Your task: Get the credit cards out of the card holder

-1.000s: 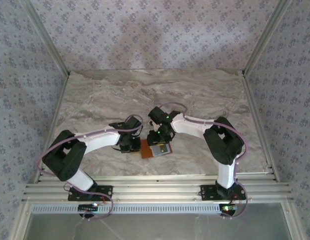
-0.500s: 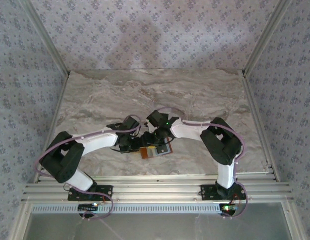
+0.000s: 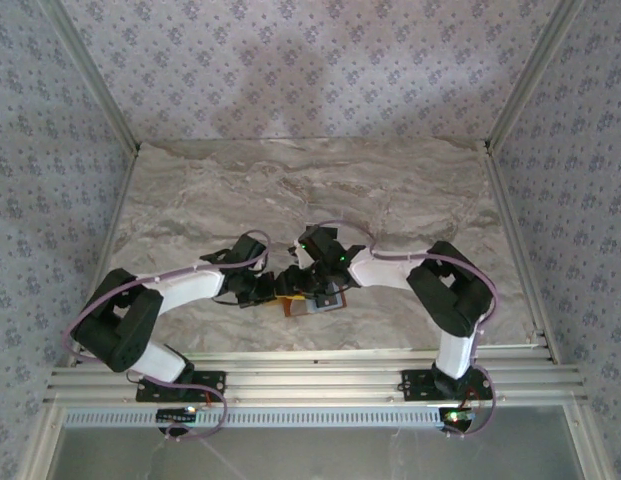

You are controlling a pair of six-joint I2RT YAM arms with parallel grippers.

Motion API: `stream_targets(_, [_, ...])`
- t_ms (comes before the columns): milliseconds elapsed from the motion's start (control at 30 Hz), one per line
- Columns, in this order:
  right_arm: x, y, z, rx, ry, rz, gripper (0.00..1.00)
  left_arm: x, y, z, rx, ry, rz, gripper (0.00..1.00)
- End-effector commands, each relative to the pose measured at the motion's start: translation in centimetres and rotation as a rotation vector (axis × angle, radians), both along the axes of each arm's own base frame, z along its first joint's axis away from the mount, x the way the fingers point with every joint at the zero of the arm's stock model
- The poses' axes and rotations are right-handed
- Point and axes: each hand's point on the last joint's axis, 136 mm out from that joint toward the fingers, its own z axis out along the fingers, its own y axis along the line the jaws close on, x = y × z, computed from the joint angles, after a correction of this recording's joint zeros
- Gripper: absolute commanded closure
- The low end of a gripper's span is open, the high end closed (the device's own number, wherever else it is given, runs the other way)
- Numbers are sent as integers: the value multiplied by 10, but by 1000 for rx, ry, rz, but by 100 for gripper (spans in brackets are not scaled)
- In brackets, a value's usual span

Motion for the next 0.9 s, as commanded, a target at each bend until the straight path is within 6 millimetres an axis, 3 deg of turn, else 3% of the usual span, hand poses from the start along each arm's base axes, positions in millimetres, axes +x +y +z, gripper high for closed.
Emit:
stream_targets(0, [-6, 21, 68, 185, -97, 74, 54, -7, 13, -16, 52, 33, 14, 93])
stream_targets(300, [0, -14, 71, 82, -122, 28, 54, 0, 22, 3, 42, -3, 29, 94])
stream_targets(600, [19, -85, 41, -194, -113, -127, 54, 10, 23, 46, 33, -73, 28, 93])
stream_targets(700, [23, -106, 30, -275, -104, -158, 55, 12, 17, 61, 16, -87, 15, 92])
stream_targets(867, [29, -131, 14, -399, -87, -189, 56, 15, -14, 74, 0, -99, -45, 88])
